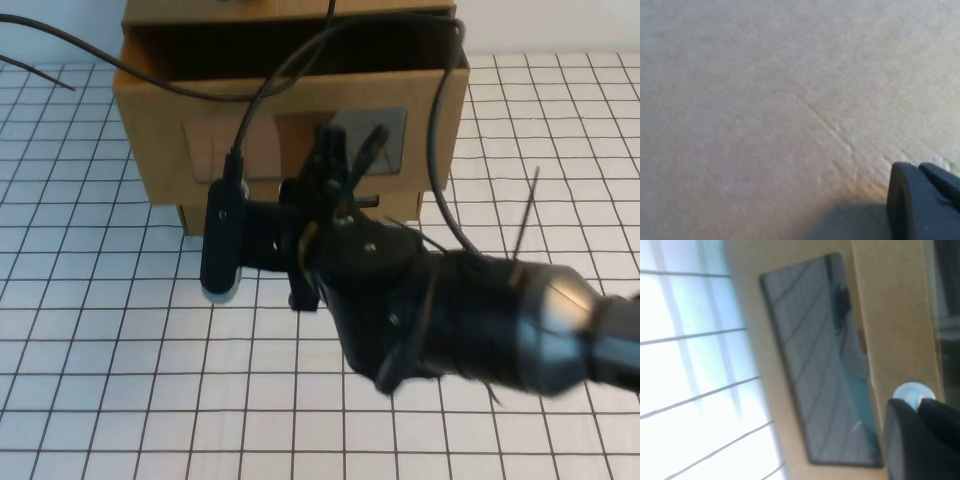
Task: Open the shoe box
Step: 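Pull the top drawer of the cardboard box fully open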
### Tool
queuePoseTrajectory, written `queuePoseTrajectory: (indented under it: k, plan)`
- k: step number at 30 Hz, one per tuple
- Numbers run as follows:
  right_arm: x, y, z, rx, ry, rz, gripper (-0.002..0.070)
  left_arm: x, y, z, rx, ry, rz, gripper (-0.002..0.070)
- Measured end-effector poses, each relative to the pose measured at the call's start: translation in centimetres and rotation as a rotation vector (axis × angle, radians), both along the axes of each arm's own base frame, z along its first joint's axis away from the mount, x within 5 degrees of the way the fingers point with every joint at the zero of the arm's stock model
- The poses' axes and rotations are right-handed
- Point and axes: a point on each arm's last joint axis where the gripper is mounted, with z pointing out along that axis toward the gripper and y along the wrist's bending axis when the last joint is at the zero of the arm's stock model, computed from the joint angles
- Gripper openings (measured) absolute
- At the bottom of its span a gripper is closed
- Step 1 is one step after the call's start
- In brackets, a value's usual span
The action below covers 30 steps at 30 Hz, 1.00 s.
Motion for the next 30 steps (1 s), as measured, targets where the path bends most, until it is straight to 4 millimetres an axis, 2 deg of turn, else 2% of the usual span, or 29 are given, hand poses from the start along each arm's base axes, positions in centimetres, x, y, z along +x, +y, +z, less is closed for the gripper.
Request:
queuePoseTrajectory:
  k: [8,14,20,26,30]
  plan:
    - [-6.4,-1.3,2.3,0.084,0.076,-0.01,0.0008,-0.1,0.0,-0.1,-0.005,0.016,0.002,-0.0002]
    - [-9.8,-1.7,2.4,0.078,0.125,-0.023,0.0008,-0.1,0.0,-0.1,-0.009,0.03,0.005,-0.0002]
    - [-10.8,-1.9,1.7,0.068,0.174,-0.06,0.0021,-0.2,0.0,-0.1,-0.011,0.032,0.007,-0.0002]
    - [-11.5,-2.5,2.4,0.116,0.235,-0.091,0.0129,-0.7,0.1,0.5,-0.01,0.041,-0.002,-0.0002]
    - [-12.0,-3.3,3.2,0.152,0.274,-0.12,0.016,-1.7,0.3,1.4,-0.003,0.044,-0.017,-0.0002]
